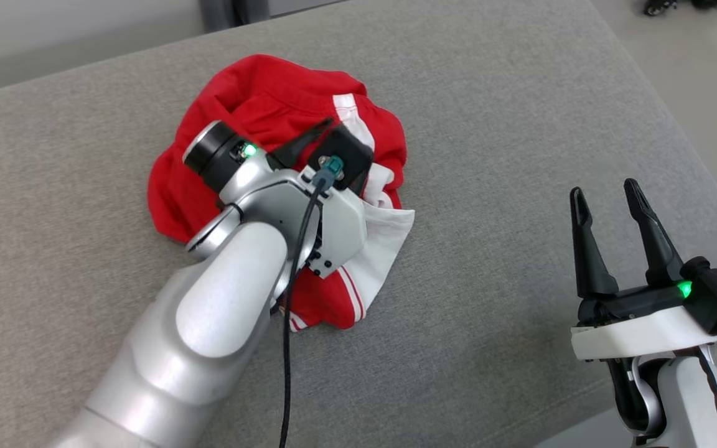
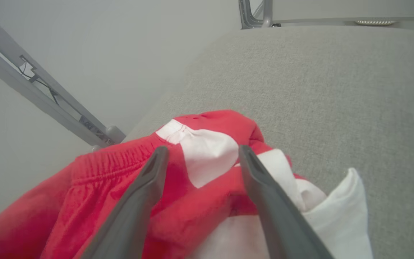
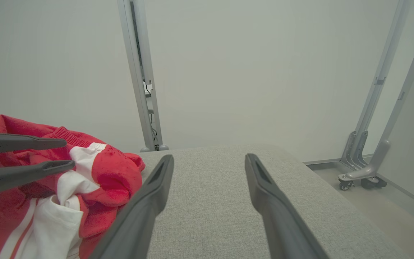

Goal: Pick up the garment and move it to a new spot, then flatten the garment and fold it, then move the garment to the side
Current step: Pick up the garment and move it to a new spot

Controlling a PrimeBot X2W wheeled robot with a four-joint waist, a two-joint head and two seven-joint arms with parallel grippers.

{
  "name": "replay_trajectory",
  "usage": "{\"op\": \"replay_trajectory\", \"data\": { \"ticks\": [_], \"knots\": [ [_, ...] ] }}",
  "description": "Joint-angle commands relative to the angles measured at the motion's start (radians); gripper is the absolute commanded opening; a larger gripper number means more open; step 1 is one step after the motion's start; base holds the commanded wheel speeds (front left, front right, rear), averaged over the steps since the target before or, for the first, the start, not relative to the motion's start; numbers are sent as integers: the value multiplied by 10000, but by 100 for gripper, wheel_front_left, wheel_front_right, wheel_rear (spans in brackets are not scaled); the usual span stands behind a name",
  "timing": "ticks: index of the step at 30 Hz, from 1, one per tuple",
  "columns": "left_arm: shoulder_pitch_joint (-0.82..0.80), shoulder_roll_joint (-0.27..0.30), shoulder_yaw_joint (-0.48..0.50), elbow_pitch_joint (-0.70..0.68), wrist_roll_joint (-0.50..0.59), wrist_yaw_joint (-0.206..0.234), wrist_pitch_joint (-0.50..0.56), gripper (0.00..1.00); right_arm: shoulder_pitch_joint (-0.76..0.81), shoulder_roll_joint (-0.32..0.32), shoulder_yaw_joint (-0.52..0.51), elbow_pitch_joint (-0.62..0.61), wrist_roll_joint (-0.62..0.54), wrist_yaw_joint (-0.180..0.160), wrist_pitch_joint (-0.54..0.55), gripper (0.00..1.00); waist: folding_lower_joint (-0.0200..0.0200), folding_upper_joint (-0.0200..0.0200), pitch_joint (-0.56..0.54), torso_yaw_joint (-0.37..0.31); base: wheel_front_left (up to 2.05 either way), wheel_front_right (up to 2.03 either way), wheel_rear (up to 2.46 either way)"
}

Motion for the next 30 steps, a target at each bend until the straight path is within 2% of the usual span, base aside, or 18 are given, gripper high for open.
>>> {"op": "replay_trajectory", "data": {
  "ticks": [1, 9, 11, 15, 16, 17, 23, 30],
  "knots": [
    [-263, 86, -59, 182, 170, 93, 110, 100, -46, -53, -14, -15, 91, 1, -47, 100, 0, 0, 119, -147, 0, 0, 0],
    [-1048, 141, -419, 1395, 857, 638, 38, 100, -92, -52, 174, 24, 268, 1, -47, 100, 0, 0, 243, -328, 0, 0, 0],
    [-1195, 131, -465, 1723, 862, 649, 62, 100, -104, -52, 214, 22, 300, 1, -47, 100, 0, 0, 273, -348, 0, 0, 0],
    [-1398, 88, -519, 2415, 605, 360, 418, 100, -135, -53, 266, 39, 360, 1, -47, 100, 0, 0, 314, -371, 0, 0, 0],
    [-1464, 68, -559, 2506, 528, 243, 497, 39, -138, -53, 272, 45, 370, 1, -47, 100, 0, 0, 320, -368, 0, 0, 0],
    [-1528, 43, -556, 2550, 396, 174, 520, 0, -143, -52, 273, 51, 379, 1, -47, 100, 0, 0, 325, -362, 0, 0, 0],
    [-1578, 6, -637, 2679, 82, 245, 281, 0, -158, -53, 247, 102, 342, 1, -47, 100, 0, 0, 265, -255, 0, 0, 0],
    [-1460, -28, -456, 2256, -699, 626, -775, 0, -117, -53, 176, 153, 104, 1, -47, 100, 0, 0, -91, 106, 0, 0, 0]
  ]
}}
